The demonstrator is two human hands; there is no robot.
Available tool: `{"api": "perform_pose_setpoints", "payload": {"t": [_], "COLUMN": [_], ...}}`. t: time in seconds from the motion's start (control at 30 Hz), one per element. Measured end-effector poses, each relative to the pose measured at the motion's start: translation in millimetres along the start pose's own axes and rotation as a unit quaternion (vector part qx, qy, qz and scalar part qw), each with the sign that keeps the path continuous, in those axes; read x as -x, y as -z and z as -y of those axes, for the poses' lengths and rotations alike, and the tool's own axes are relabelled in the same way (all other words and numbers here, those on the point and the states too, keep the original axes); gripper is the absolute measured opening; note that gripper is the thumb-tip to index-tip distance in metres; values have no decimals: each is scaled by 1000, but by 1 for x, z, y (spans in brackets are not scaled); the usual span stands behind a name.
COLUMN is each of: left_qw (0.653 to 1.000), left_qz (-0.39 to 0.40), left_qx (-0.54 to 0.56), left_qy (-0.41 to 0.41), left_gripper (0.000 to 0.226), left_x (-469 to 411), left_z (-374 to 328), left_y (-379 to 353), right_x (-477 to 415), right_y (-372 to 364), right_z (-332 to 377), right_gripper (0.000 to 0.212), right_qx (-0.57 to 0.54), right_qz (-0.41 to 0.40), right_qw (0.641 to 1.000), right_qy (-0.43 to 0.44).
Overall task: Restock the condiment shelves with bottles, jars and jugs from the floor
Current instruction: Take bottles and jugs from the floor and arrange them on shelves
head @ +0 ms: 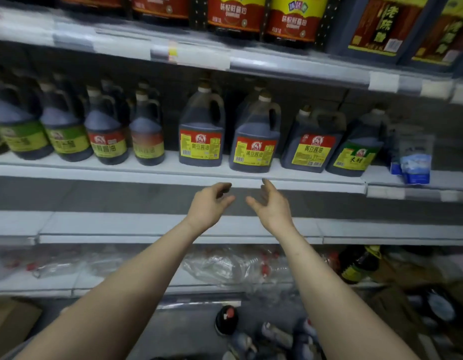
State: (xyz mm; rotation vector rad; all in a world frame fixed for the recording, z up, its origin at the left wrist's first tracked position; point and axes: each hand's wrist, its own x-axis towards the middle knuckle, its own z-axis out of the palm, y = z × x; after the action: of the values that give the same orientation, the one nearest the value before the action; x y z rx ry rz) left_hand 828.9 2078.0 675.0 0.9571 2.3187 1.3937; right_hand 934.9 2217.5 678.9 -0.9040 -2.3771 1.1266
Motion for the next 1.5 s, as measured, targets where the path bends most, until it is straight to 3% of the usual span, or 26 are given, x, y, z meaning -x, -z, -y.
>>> {"api": "perform_pose_setpoints", "payload": {"t": [0.23, 0.47, 0.87, 1.17, 1.5], "left_qw": [999, 991, 956, 937, 914], "left_qz": [7, 51, 134, 219, 294], "left_qx": [12, 23, 43, 13, -45], "left_qy": [31, 118, 256, 273, 275], "left_gripper": [39, 42, 44, 51, 62], "left_x": [73, 130, 196, 220, 230], "left_z": [55, 112, 214, 271, 384], "left_y": [-3, -26, -121, -203, -311], "right_x": [76, 126, 171, 216, 236], "right_y": [-39, -85, -152, -187, -232], "right_z": [-34, -82, -215, -324, -456], "right_gripper": [76, 76, 64, 72, 72], "right_qx": [-17, -4, -11, -5, -59], "right_qz": [28, 94, 182, 205, 191], "right_qw": [999, 994, 969, 954, 938], "right_qy": [-31, -62, -168, -217, -285]}}
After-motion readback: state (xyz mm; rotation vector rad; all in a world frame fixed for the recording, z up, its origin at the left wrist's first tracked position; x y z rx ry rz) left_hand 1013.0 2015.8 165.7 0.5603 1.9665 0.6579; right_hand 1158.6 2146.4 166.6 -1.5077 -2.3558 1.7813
